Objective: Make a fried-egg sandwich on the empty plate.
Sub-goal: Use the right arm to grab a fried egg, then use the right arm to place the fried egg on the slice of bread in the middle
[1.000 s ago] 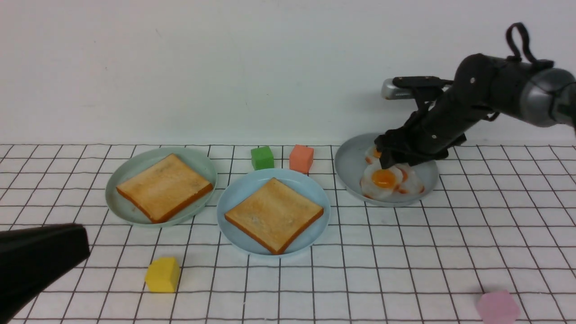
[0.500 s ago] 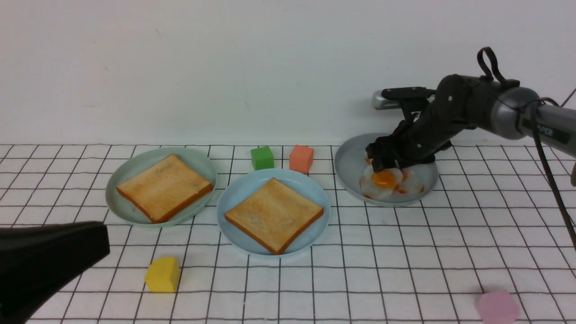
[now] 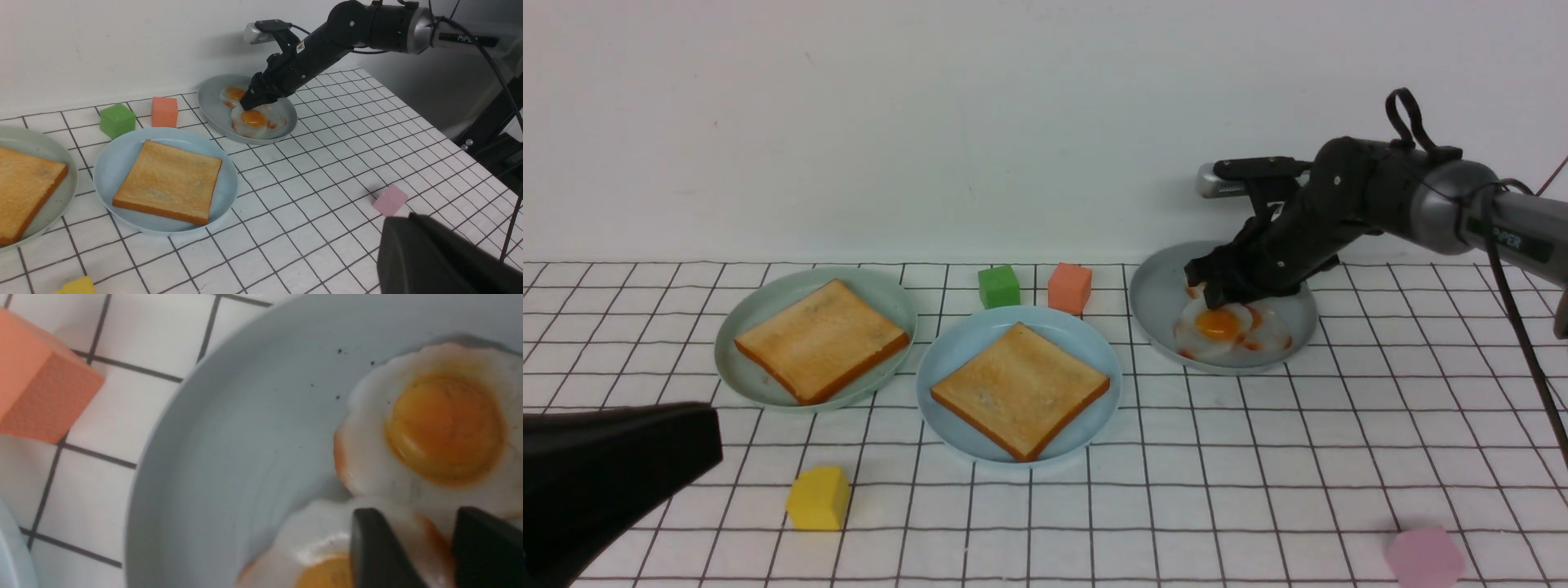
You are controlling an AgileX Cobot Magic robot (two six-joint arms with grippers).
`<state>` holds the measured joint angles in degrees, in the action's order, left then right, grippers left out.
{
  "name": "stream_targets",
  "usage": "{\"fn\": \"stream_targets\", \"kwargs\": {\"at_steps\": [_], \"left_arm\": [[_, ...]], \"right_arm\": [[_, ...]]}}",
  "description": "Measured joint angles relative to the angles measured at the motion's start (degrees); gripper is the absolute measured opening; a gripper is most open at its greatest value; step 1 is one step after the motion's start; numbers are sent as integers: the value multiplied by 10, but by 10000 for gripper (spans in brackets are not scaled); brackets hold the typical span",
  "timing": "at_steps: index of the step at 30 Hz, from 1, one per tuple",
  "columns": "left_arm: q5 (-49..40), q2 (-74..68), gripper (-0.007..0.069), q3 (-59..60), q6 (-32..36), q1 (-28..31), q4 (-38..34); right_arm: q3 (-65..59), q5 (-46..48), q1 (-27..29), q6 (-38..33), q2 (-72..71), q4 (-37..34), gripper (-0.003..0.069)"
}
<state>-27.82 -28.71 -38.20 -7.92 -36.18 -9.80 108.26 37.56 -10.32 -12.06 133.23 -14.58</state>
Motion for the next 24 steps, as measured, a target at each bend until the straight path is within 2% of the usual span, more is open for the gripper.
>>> {"fn": "stream_targets", "kwargs": {"at_steps": [4, 14, 24], "left_arm": [[0, 0, -13, 0, 0, 0, 0], [0, 0, -13, 0, 0, 0, 0], [0, 0, -13, 0, 0, 0, 0]], "right_arm": [[0, 7, 0, 0, -4, -1, 147], [0, 43, 0, 0, -37, 15, 88], [-1, 86, 9, -3, -88, 26, 74]]}}
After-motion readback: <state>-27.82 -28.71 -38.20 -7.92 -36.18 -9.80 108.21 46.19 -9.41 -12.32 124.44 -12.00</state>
